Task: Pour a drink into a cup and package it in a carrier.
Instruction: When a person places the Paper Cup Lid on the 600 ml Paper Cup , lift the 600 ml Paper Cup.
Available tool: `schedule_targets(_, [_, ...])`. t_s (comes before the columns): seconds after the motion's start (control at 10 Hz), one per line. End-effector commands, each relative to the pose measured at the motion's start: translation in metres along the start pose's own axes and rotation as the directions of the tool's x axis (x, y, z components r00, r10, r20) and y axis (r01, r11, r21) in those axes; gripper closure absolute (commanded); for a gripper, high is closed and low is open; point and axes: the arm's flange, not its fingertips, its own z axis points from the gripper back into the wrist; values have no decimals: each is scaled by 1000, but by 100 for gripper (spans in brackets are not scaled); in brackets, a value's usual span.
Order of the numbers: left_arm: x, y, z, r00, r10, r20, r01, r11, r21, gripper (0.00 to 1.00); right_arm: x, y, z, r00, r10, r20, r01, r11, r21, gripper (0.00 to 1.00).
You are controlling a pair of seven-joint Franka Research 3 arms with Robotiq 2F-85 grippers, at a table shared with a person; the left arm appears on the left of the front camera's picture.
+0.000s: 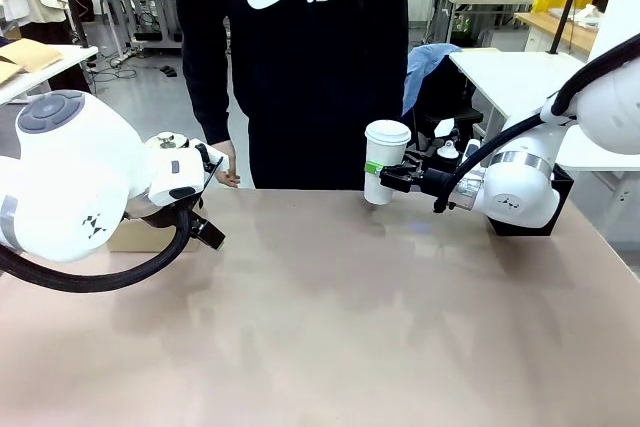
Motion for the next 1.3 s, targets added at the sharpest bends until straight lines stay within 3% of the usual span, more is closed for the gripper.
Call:
schedule_targets(0.0, [0, 0, 0, 1000, 0, 1, 0, 1000, -1, 0, 6, 1, -2, 1000, 5, 4, -5, 1000, 0, 19])
schedule_targets(0.8, [0, 0, 0, 1000, 0, 1, 0, 1000, -1, 0, 0, 0, 0, 1000, 0, 0, 0, 1000, 0, 19])
schedule_targets(1.2, [0, 0, 0, 1000, 0, 1, 0, 1000, -1, 0, 94, 47, -9, 999, 27, -24, -26, 999, 41, 19])
